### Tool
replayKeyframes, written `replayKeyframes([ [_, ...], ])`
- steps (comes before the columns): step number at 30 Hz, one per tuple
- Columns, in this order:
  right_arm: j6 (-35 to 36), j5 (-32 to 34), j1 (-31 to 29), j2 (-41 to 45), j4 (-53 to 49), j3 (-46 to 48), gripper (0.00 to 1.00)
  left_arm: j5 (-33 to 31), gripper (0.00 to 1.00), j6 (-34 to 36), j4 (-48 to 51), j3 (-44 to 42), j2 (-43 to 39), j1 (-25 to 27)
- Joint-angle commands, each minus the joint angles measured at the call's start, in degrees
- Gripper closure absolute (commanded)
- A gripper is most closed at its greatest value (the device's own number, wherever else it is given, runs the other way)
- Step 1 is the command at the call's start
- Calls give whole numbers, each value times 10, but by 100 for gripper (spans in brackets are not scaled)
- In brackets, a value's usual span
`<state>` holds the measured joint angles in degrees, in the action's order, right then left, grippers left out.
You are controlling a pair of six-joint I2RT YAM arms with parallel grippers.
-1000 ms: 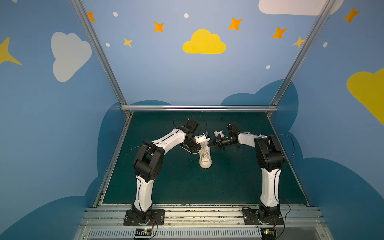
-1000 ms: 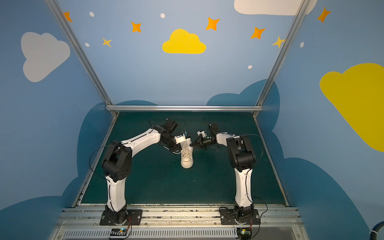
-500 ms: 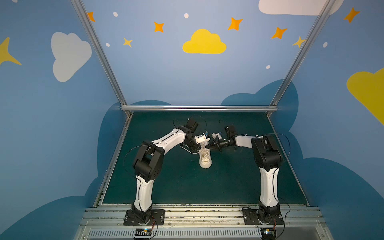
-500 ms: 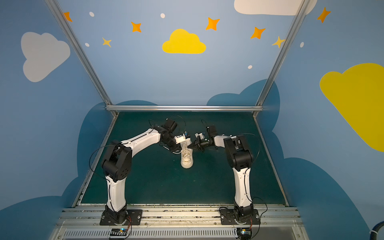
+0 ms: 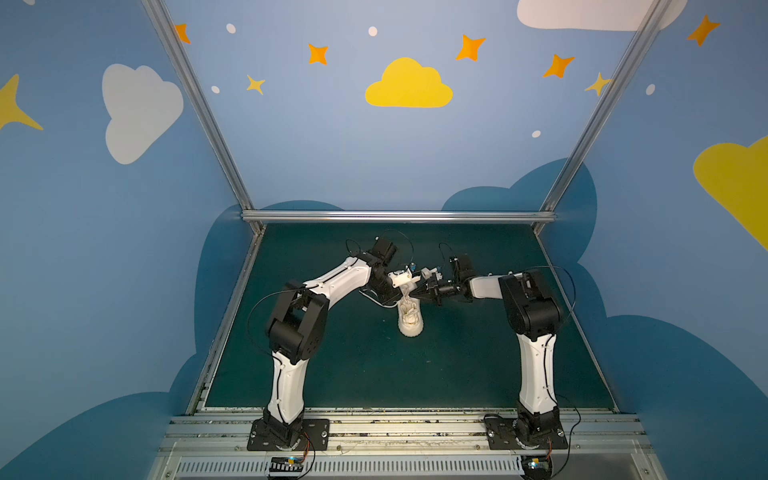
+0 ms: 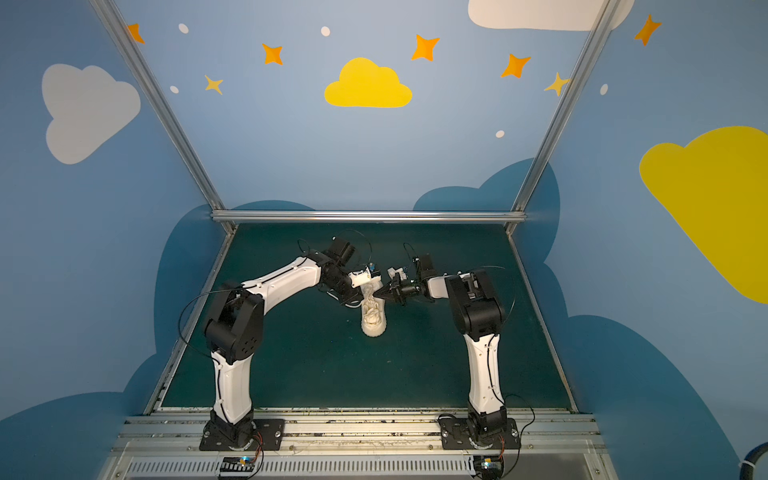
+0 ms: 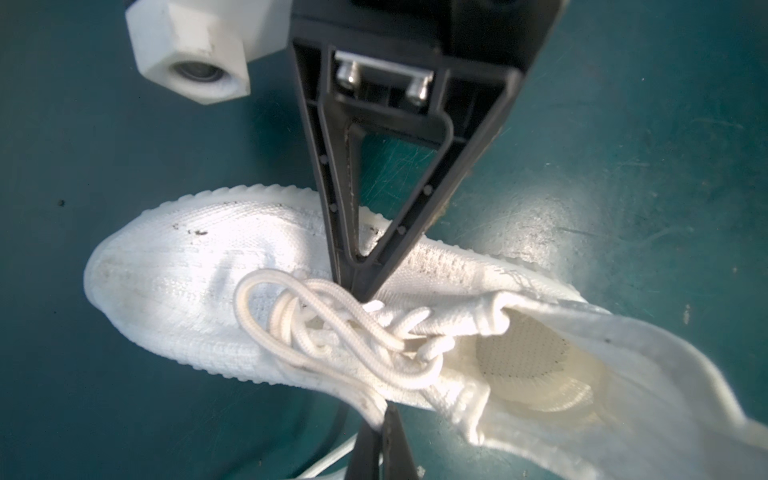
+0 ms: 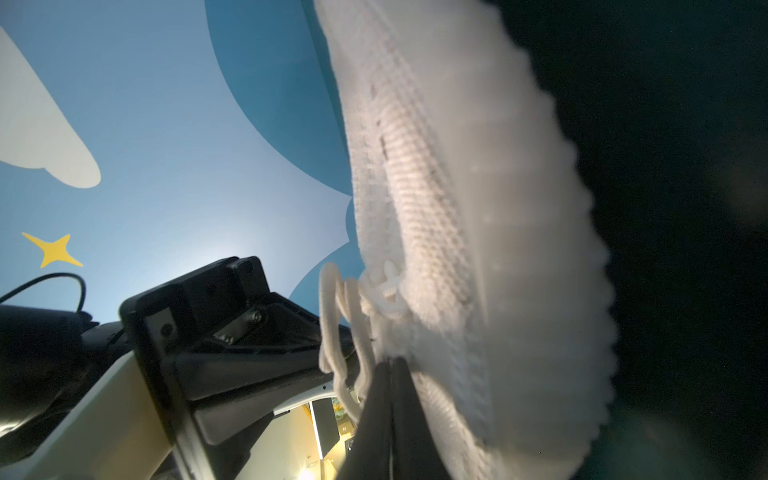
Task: Tie the shoes
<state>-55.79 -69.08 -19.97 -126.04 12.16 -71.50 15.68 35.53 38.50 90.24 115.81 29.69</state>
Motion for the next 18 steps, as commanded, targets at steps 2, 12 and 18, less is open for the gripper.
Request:
replayKeyframes([
  [2, -47, -39, -4, 1, 87, 8, 94, 14, 97, -6, 3, -3, -6, -1],
  [12, -64, -47, -5, 6, 115, 25, 94, 12, 97, -5, 2, -8, -10, 0],
  [18, -49, -27, -5, -12, 80, 13, 93, 14, 97, -7, 1, -11, -12, 0],
])
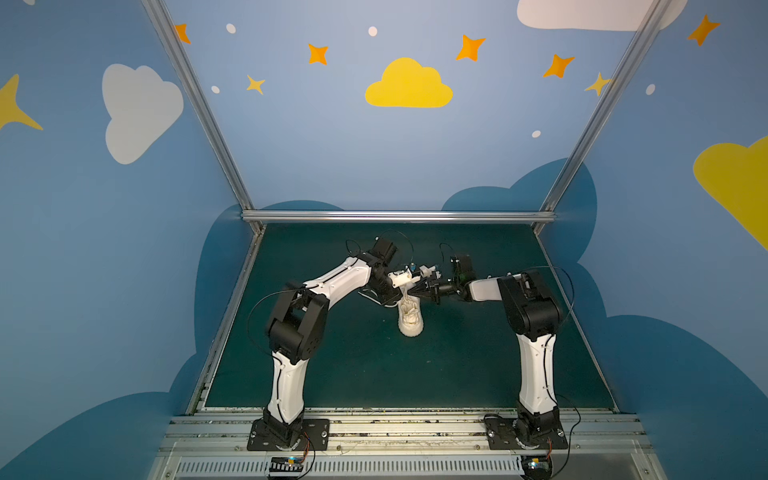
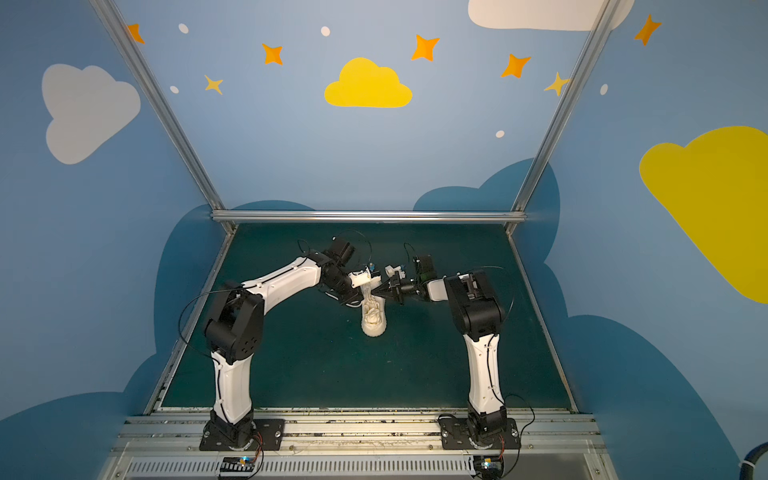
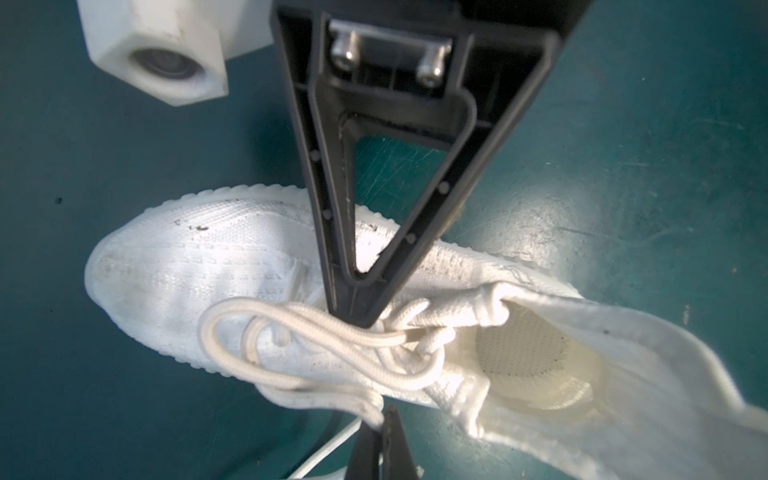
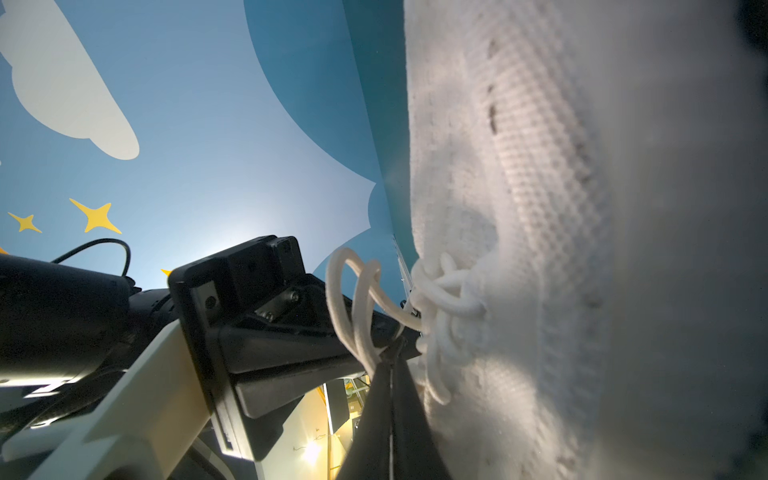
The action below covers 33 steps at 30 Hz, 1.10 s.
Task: Tie the shoes
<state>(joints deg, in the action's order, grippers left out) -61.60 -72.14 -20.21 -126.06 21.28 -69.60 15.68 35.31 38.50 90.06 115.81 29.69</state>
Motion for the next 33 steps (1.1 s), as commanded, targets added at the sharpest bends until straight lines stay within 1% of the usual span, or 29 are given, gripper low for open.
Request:
replayKeyframes([
  [1, 7, 4, -3, -17, -12, -12, 93, 15, 97, -7, -1, -10, -11, 1],
  [13, 2, -9, -12, -51, -12, -60, 94, 13, 97, -8, -4, -11, -8, 0],
  [16, -18, -19, -15, -52, 22, -58, 94, 13, 97, -8, -4, -11, -8, 1],
  [23, -36, -31, -14, -33, 66, -28, 95, 12, 97, -7, -1, -9, -10, 0],
  [33, -105, -38, -10, -24, 172, 6, 96, 11, 97, -9, 3, -6, -12, 0],
])
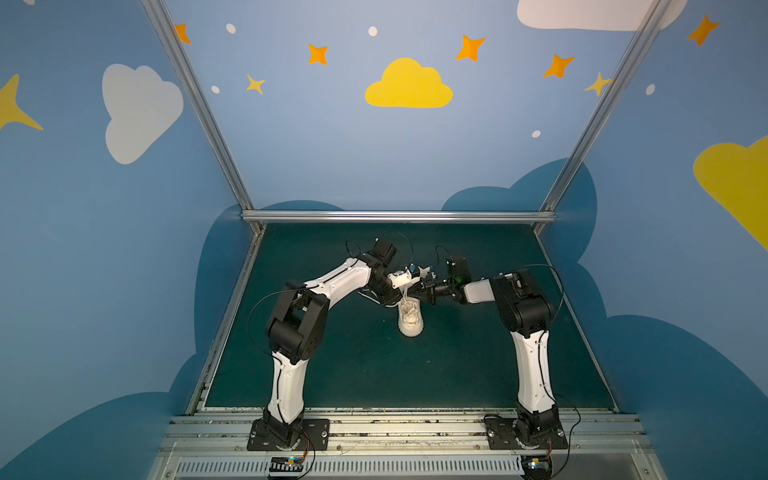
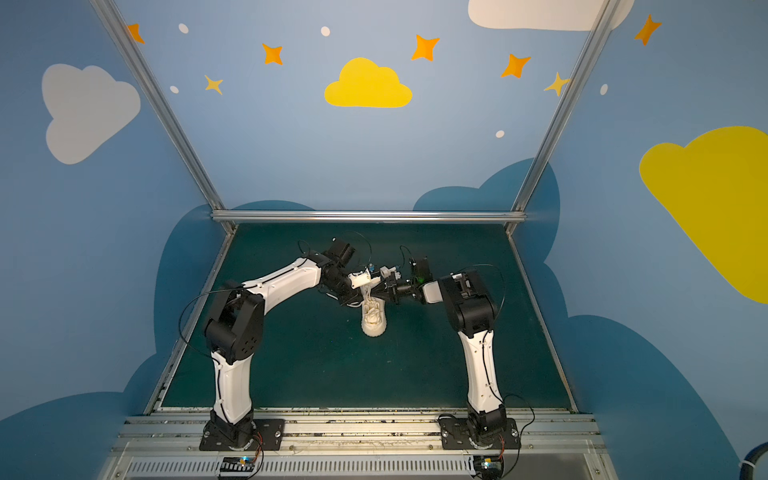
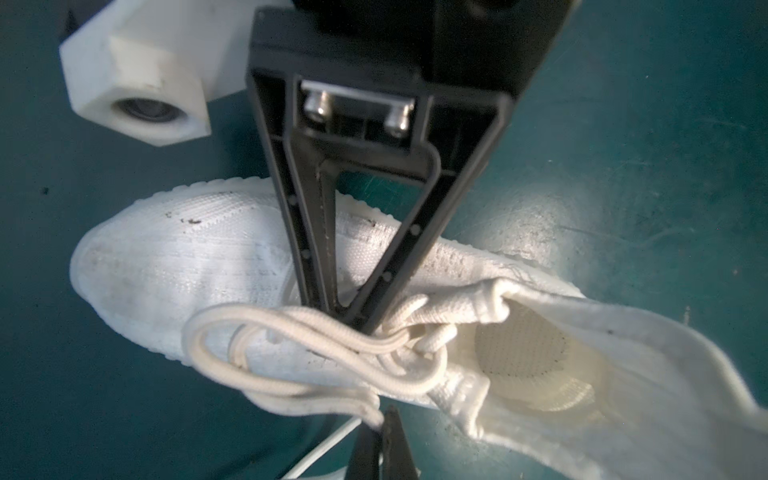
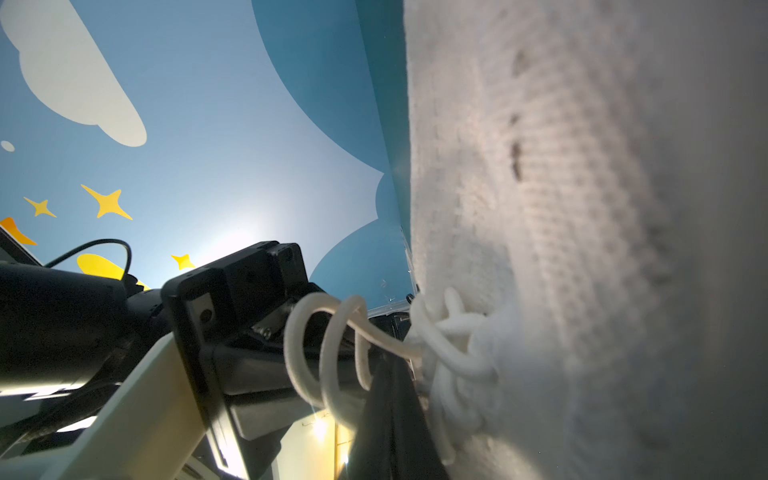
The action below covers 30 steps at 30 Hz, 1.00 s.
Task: Tie the shoes
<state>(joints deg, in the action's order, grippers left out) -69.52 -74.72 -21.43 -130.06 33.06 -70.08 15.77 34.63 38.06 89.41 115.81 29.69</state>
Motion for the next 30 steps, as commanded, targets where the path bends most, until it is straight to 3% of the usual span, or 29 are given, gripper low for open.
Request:
replayKeyframes([
  [1, -34, -13, 3, 16, 59, 14, 96, 10, 97, -2, 8, -1, -12, 0],
  [14, -105, -14, 4, 24, 175, 46, 96, 11, 97, -5, 10, 1, -17, 1],
  [24, -226, -6, 6, -11, 338, 49, 97, 19, 97, -12, 5, -2, -31, 1],
  [30, -223, -6, 5, -9, 338, 55, 98, 23, 97, -14, 4, -1, -31, 4],
])
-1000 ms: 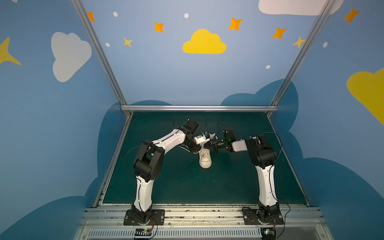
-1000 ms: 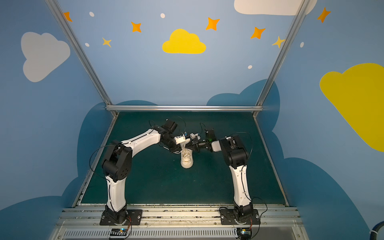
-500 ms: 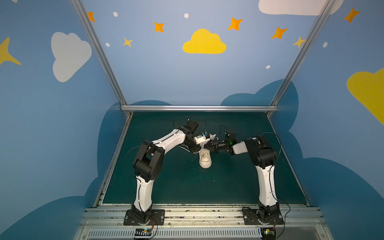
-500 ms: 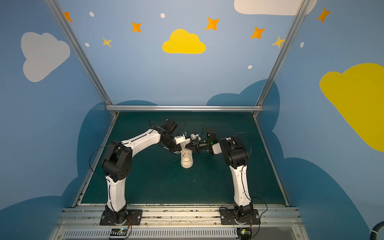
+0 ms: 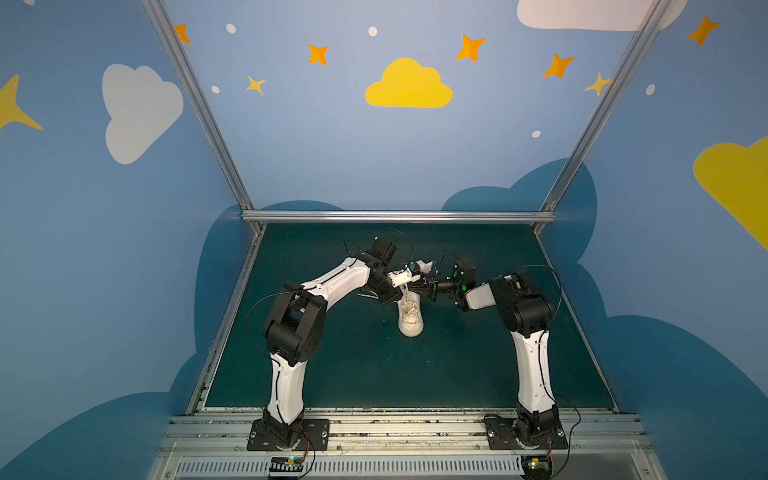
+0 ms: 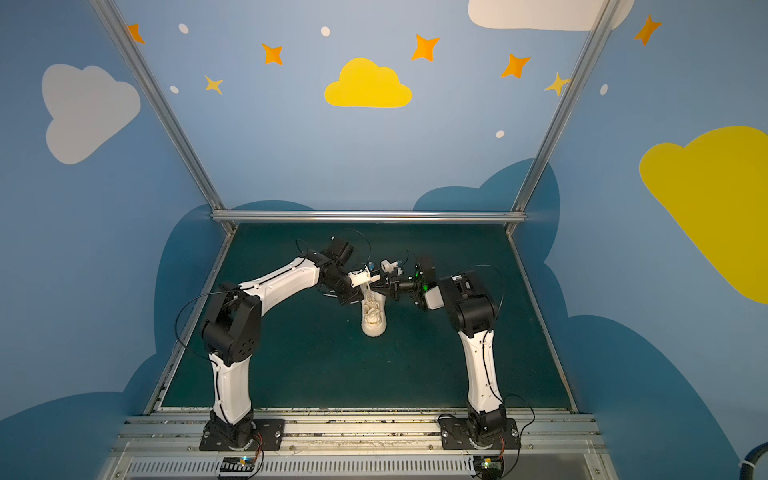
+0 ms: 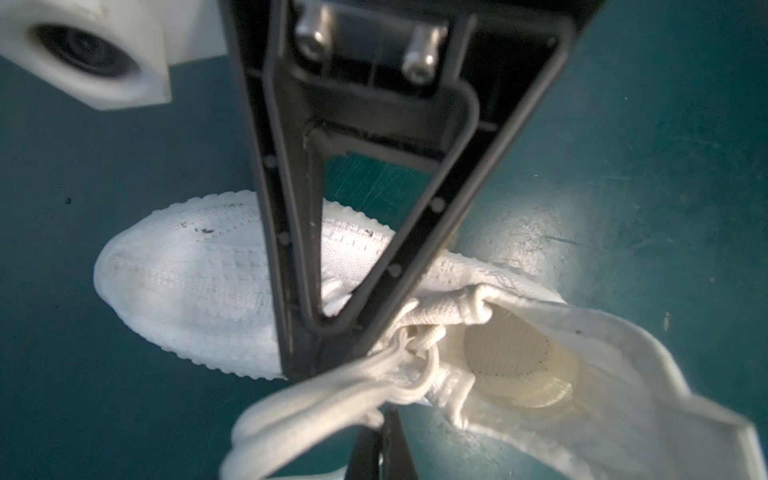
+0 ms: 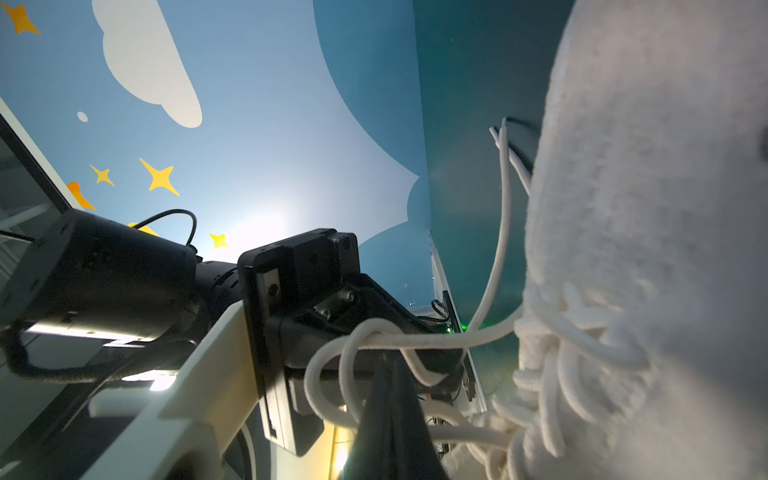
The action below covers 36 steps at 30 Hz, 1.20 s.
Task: Tie the shoes
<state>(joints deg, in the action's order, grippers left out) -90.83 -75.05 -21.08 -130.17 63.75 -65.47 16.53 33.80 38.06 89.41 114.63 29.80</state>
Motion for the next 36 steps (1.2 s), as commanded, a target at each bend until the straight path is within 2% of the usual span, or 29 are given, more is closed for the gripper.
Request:
replayKeyframes([
  [1, -7, -3, 2, -7, 30, 11, 98, 16, 97, -5, 5, -2, -19, 3],
  [9, 22, -5, 4, 5, -2, 32, 98, 14, 97, -6, 5, -8, -18, 3],
  [16, 79, -12, 4, 30, -68, 49, 99, 15, 97, -8, 3, -7, -18, 3],
  [21, 81, -18, 4, 36, -66, 57, 99, 17, 97, -9, 4, -6, -15, 3],
  [36, -12, -23, 2, 16, 61, 55, 100, 21, 97, -11, 17, 10, -1, 3],
])
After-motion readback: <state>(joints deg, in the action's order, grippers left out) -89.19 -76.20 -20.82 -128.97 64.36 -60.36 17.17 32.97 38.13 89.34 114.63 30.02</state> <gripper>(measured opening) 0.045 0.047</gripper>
